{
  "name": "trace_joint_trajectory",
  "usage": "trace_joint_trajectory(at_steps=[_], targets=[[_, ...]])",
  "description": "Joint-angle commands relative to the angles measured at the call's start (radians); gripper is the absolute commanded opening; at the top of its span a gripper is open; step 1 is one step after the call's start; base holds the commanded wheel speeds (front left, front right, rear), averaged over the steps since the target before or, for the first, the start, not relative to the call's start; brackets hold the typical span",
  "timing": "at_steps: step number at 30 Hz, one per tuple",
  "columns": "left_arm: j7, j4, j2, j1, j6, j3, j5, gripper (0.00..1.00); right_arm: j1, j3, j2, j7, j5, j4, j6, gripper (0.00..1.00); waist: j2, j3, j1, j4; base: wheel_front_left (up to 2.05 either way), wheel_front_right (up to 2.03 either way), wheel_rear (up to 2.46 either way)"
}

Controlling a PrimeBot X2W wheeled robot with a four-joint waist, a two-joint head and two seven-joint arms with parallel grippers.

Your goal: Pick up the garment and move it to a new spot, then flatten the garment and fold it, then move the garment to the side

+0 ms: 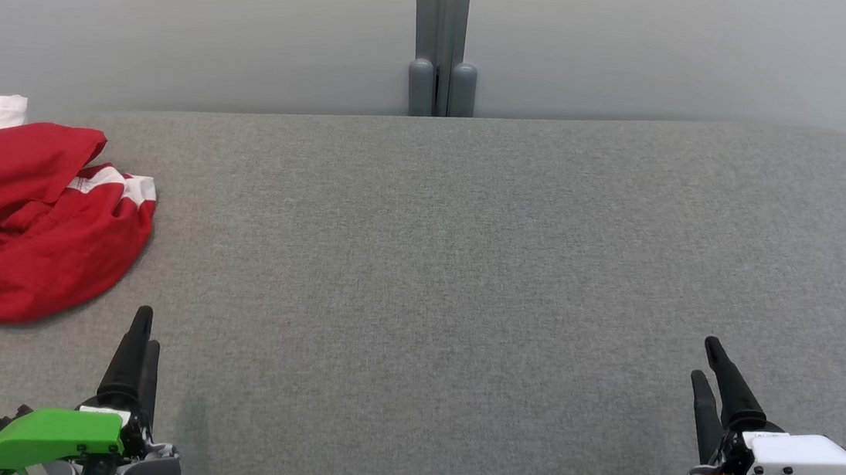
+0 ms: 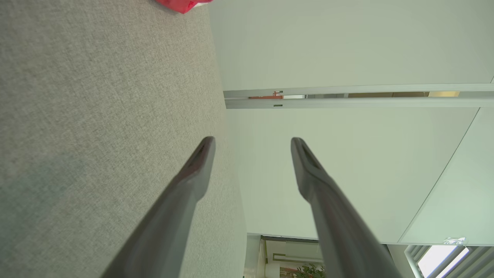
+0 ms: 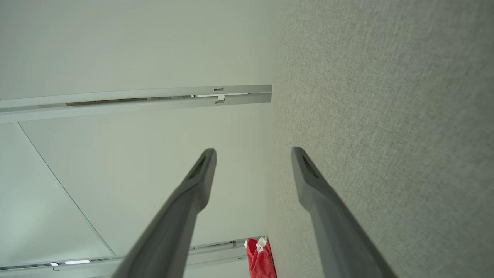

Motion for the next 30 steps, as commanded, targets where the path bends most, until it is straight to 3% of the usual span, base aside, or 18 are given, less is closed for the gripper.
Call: trace_joint_trajectory(at_steps=[1,12,30], targets=[[-0.011,-0.024,0.006,-0.021,-0.002,-0.002,0.039,1.00,-0.013,0.004,-0.003,-0.013,-0.034,-0.020,0.002,1.00,0.0000,0.000,0.0000,0.000,0.00,0.00,0.00],[-0.062,-0.099,0.005,-0.021,0.007,-0.033,0.306,1.00,-0.005,0.018,0.000,-0.057,-0.345,-0.080,0.002,1.00,0.0000,0.002,0.0000,0.000,0.00,0.00,0.00],[-0.131,-0.162,0.008,-0.015,0.067,-0.108,0.646,1.00,0.005,0.061,0.005,-0.118,-0.647,-0.121,0.002,1.00,0.0000,0.005,0.0000,0.000,0.00,0.00,0.00]])
